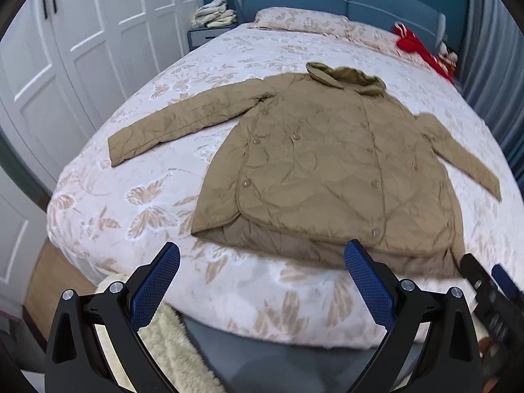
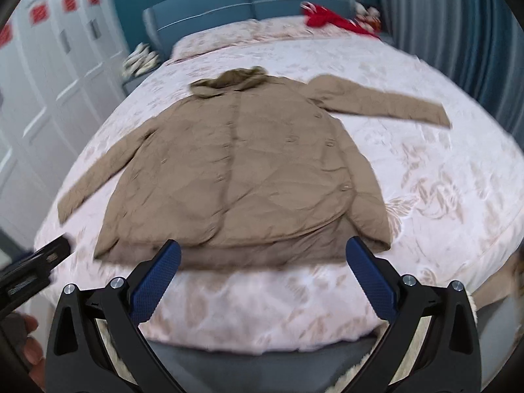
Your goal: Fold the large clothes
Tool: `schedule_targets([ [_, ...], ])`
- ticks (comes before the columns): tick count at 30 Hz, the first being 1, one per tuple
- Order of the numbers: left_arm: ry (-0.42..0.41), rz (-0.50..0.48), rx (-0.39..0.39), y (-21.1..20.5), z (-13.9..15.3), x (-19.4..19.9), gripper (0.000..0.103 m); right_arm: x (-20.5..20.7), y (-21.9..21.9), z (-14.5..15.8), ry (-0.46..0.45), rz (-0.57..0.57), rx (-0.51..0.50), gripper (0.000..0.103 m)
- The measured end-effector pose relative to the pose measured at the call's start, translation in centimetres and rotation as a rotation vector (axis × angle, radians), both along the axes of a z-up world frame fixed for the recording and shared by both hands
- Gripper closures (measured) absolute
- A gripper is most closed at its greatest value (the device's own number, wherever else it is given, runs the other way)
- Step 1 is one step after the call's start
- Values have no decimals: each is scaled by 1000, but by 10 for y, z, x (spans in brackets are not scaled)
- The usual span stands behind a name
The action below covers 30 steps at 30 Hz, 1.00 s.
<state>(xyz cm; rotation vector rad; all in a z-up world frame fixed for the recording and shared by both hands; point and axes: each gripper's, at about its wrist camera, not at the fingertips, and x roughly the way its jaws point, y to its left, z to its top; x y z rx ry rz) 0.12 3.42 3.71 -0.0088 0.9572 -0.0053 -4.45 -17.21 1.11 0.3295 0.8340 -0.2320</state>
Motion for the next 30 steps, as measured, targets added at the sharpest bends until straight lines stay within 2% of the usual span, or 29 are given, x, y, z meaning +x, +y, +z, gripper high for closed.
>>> schedule_targets([
  [3, -17, 34, -27, 4, -3, 17, 5, 16, -48, -11, 2, -83, -4, 5],
  [10, 4, 52, -89, -6, -20, 69, 5, 64, -213, -37, -69, -308, 77, 5],
  [14, 5, 66, -99, -19, -33, 97, 5, 91, -302, -59, -129, -425, 179, 5],
  [17, 22, 83, -113, -28, -44, 117, 5, 108, -358, -78, -148, -534, 221, 5],
  [22, 34, 97, -99, -43, -62, 143, 5, 130, -422, -102, -159, -650, 244, 5],
  [24, 45, 95, -86, -48, -68, 150, 5, 135, -444, -112, -169, -689, 263, 8],
  [26, 56, 95, -77, -53, -75, 158, 5, 140, -461, -122, -159, -721, 284, 24],
  [30, 79, 98, -72, -58, -88, 169, 5, 144, -483, -139, -157, -782, 313, 35],
])
